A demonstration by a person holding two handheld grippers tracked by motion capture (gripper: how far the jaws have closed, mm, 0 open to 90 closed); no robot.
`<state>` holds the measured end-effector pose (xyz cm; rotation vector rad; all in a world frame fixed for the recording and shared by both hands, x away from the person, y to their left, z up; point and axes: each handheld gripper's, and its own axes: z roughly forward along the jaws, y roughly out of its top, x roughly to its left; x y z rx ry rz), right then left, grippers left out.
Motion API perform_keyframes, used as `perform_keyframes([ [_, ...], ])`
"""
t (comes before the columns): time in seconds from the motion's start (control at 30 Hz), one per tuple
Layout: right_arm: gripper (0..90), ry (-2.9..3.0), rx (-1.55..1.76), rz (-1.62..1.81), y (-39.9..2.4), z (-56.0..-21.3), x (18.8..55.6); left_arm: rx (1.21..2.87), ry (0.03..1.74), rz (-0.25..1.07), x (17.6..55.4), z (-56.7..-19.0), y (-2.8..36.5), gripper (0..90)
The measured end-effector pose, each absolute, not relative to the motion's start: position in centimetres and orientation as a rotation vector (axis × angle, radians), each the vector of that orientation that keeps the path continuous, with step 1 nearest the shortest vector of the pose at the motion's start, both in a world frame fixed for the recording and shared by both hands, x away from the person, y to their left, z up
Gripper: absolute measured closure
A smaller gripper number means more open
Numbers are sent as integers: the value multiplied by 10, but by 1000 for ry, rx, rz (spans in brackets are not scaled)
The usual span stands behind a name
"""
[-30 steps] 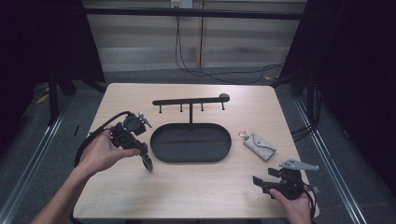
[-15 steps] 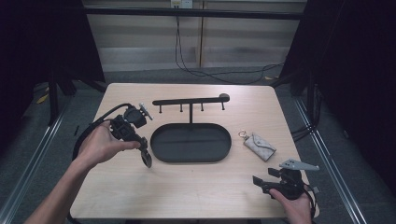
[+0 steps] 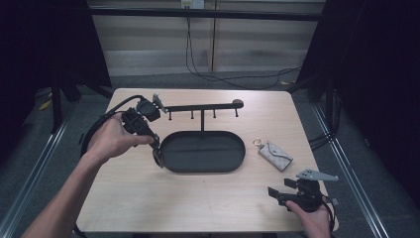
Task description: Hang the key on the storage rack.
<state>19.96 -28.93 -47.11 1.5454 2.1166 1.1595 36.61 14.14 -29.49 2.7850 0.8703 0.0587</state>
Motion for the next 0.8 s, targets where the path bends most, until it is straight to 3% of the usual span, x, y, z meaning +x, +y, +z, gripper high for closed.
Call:
perform_keyframes([
  [0.8, 226, 2125, 1542, 1171, -289, -472, 201, 2784, 989, 18, 413, -292, 116, 708],
])
